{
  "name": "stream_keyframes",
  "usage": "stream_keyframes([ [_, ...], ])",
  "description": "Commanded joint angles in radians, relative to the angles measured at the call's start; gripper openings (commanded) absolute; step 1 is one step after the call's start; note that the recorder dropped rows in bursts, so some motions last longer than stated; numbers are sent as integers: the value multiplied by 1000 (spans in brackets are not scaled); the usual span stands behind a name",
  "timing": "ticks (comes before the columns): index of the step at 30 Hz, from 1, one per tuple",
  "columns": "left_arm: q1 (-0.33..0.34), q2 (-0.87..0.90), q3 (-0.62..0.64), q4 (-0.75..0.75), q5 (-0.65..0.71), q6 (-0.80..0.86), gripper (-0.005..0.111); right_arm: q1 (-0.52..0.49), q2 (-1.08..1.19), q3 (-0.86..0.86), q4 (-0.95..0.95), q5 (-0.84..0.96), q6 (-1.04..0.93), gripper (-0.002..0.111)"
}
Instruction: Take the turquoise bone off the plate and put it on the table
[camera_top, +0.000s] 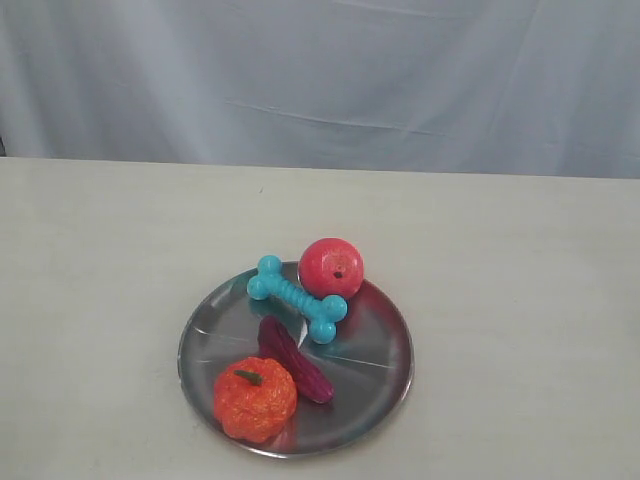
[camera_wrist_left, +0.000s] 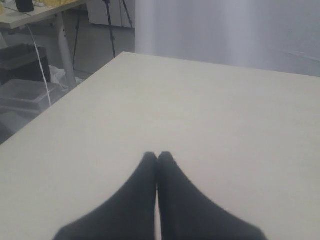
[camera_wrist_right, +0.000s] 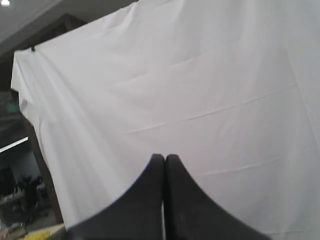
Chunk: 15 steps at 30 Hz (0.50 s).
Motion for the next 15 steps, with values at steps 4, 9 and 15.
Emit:
stream_keyframes([
  [4, 2, -1, 3, -1, -5, -4, 0, 378, 563, -500, -218, 421, -177, 0],
  [9, 2, -1, 3, -1, -5, -4, 0, 503, 935, -897, -77, 886, -529, 0],
  [15, 2, -1, 3, -1, -5, -4, 0, 503, 1236, -1158, 125, 1062, -799, 0],
])
